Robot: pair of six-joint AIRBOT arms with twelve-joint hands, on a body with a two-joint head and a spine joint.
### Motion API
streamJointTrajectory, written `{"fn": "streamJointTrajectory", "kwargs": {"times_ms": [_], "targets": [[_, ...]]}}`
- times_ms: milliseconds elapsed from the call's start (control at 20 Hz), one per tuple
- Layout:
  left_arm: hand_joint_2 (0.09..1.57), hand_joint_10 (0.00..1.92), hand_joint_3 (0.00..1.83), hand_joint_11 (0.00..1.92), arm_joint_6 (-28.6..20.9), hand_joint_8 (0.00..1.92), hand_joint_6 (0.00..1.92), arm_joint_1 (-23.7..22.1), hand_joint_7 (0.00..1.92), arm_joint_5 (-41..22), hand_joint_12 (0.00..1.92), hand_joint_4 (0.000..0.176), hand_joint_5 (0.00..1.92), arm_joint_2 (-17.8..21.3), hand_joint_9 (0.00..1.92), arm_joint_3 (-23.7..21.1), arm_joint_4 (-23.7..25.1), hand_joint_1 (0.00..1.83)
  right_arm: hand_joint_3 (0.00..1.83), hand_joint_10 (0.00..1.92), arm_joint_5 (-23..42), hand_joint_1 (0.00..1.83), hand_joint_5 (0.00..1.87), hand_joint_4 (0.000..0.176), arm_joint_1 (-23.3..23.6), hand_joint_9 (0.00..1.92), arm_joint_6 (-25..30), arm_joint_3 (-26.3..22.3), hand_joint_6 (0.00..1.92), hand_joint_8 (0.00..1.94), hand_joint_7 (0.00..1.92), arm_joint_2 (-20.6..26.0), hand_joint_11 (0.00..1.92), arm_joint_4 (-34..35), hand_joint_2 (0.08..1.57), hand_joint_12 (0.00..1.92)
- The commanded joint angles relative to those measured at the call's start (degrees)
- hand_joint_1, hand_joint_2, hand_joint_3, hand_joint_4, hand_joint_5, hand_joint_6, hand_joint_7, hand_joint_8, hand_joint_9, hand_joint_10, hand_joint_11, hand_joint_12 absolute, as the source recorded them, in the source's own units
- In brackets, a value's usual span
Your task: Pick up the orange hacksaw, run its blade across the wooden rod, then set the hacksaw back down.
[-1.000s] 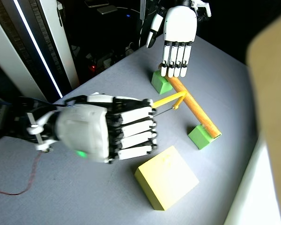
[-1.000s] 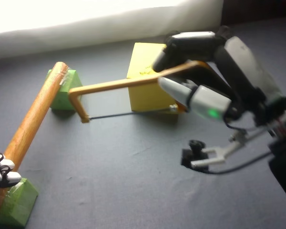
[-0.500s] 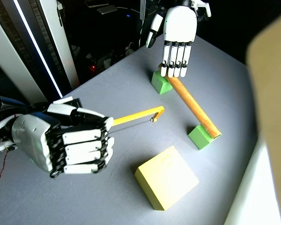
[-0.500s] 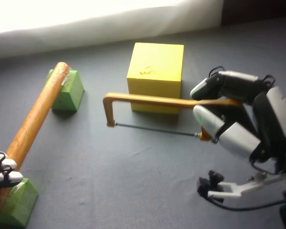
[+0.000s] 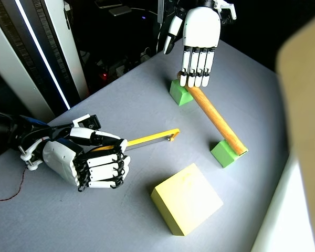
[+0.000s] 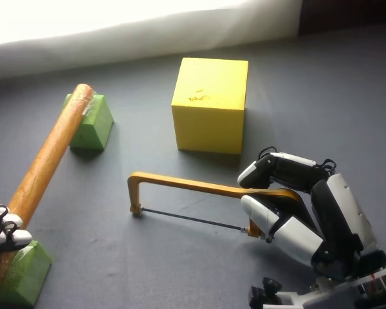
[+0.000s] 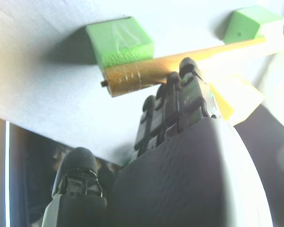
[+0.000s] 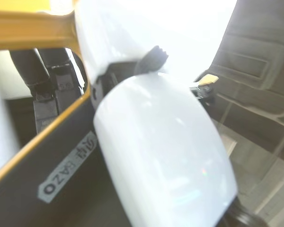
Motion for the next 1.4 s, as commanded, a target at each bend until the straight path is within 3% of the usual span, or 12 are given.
{"fn": "streamJointTrajectory", "kwargs": {"times_ms": [0, 50, 100, 150, 200, 350, 500, 550, 600, 700, 1100, 1350], "targets": [[1.28, 0.01, 0.0, 0.05, 0.0, 0.01, 0.01, -0.5, 0.05, -0.8, 0.05, 0.0, 0.02, -0.1, 0.06, 0.0, -1.2, 0.0, 0.0, 0.84, 6.5, 1.22, 0.83, 0.0, -0.7, 0.86, 1.3, 0.2, 1.05, 1.22, 0.95, -0.9, 0.58, -2.9, 1.16, 1.17], [1.28, 0.01, 0.0, 0.07, 0.0, 0.01, 0.01, -0.5, 0.05, -0.8, 0.05, 0.0, 0.03, -0.1, 0.06, 0.0, -1.2, 0.0, 0.0, 0.83, 6.4, 1.22, 0.83, 0.0, -0.8, 0.86, 1.4, 0.7, 1.06, 1.21, 0.95, -1.2, 0.58, -2.9, 1.17, 1.17], [1.28, 0.0, 0.0, 0.07, 0.0, 0.0, 0.0, -0.5, 0.04, -0.8, 0.06, 0.0, 0.02, -0.1, 0.05, 0.0, -1.2, 0.01, 0.0, 1.22, 6.4, 1.34, 0.85, 0.0, -0.9, 0.85, 1.7, 1.3, 1.0, 1.14, 0.96, -1.5, 0.58, -2.9, 1.15, 1.17], [1.28, 0.0, 0.0, 0.05, 0.0, 0.0, 0.0, -0.5, 0.02, -0.8, 0.05, 0.0, 0.01, -0.1, 0.04, 0.0, -1.2, 0.0, 0.0, 1.3, 6.5, 1.36, 0.87, 0.0, -0.8, 0.85, 1.9, 1.6, 0.97, 1.12, 0.96, -1.7, 0.6, -2.9, 1.14, 1.17], [1.28, 0.0, 0.0, 0.05, 0.0, 0.0, 0.0, -0.5, 0.02, -0.8, 0.05, 0.0, 0.01, -0.1, 0.04, 0.0, -1.2, 0.0, 0.0, 1.01, 6.5, 1.25, 0.86, 0.0, -0.7, 0.81, 2.0, 1.7, 1.02, 1.18, 0.95, -1.7, 0.6, -2.9, 1.16, 1.15], [1.28, 0.0, 0.0, 0.04, 0.0, 0.0, 0.0, -0.5, 0.02, -0.8, 0.06, 0.0, 0.01, -0.1, 0.03, 0.0, -1.2, 0.04, 0.0, 1.39, 6.3, 1.35, 0.81, 0.0, 0.0, 0.8, 2.2, 1.8, 1.07, 1.2, 0.9, -1.7, 0.58, -2.9, 1.17, 1.17], [1.28, 0.0, 0.0, 0.02, 0.0, 0.0, 0.0, -0.5, 0.01, -0.8, 0.06, 0.0, 0.0, 0.0, 0.01, 0.0, -1.2, 0.0, 0.0, 0.67, 4.0, 1.19, 0.79, 0.0, 1.1, 0.81, 3.0, 1.5, 1.18, 1.22, 0.9, -1.5, 0.53, -2.9, 1.19, 1.16], [1.29, 0.0, 0.0, 0.02, 0.0, 0.0, 0.0, -0.5, 0.01, -0.8, 0.06, 0.0, 0.0, 0.0, 0.02, 0.0, -1.2, 0.0, 0.0, 0.48, 3.5, 1.17, 0.81, 0.023, 1.4, 0.79, 3.2, 1.2, 1.23, 1.24, 0.83, -1.2, 0.49, -2.9, 1.2, 1.16], [1.29, 0.0, 0.0, 0.0, 0.0, 0.0, 0.0, -0.5, 0.01, -0.8, 0.06, 0.0, 0.0, 0.0, 0.01, 0.0, -1.2, 0.0, 0.0, 0.36, 2.9, 1.11, 0.8, 0.0, 1.9, 0.76, 3.1, 0.8, 1.24, 0.6, 0.78, -0.8, 0.42, -2.9, 1.2, 1.18], [1.29, 0.01, 0.0, 0.03, 0.0, 0.01, 0.01, -0.5, 0.03, -0.8, 0.08, 0.0, 0.02, 0.0, 0.04, 0.0, -1.2, 0.0, 0.0, 0.1, 1.9, 0.95, 0.71, 0.0, 2.8, 0.66, 2.9, 0.1, 0.2, 0.07, 0.77, 0.2, 0.28, -2.9, 1.1, 1.17], [1.29, 0.01, 0.0, 0.02, 0.0, 0.01, 0.01, -0.6, 0.04, -0.8, 0.06, 0.0, 0.03, -0.1, 0.05, 0.1, -1.2, 0.02, 0.0, 0.0, -3.6, 0.5, 0.23, 0.0, 6.9, 0.22, 0.9, -6.1, 0.0, 0.0, 0.27, 7.8, 0.0, -4.0, 0.93, 0.61], [1.3, 0.0, 0.0, 0.0, 0.1, 0.0, 0.0, -0.7, 0.0, -2.2, 0.0, 0.0, 0.01, -0.1, 0.0, 0.3, -1.2, 0.0, 0.0, 0.0, -14.0, 0.44, 0.26, 0.0, 12.2, 0.2, 1.5, -8.5, 0.0, 0.01, 0.25, 14.6, 0.0, -12.1, 0.94, 0.46]]}}
